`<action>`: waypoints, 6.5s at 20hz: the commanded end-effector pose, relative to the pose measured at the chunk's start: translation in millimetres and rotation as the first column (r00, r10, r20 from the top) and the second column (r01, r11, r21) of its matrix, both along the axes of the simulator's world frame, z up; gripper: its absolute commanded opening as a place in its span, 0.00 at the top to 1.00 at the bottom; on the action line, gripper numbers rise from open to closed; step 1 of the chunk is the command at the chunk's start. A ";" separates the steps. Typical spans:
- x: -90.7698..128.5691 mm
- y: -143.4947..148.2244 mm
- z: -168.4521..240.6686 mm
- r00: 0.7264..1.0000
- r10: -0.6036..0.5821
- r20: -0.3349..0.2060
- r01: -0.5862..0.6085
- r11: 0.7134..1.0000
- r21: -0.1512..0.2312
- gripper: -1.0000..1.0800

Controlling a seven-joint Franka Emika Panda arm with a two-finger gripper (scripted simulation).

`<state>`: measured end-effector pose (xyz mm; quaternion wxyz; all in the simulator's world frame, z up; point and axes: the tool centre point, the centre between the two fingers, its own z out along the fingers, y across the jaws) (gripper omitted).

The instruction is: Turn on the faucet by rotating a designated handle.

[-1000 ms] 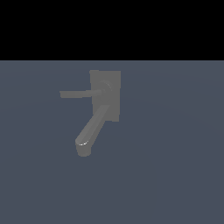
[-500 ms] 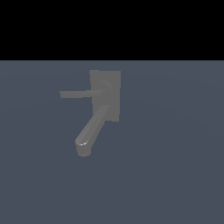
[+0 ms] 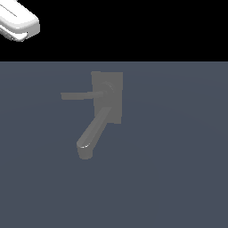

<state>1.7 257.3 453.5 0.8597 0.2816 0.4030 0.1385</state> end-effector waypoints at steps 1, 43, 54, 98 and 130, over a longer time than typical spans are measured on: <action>13.0 5.3 -43.1 0.996 0.015 -0.084 -0.022 0.996 -0.081 1.00; 40.4 -88.0 -329.3 0.758 -0.190 -0.623 -0.171 0.864 -0.473 1.00; 33.4 -83.9 -328.9 0.747 -0.195 -0.636 -0.188 0.855 -0.483 1.00; 23.6 -121.7 -196.9 0.739 -0.199 -0.644 -0.191 0.854 -0.483 1.00; 5.5 -201.9 -154.5 0.742 -0.196 -0.641 -0.192 0.854 -0.483 1.00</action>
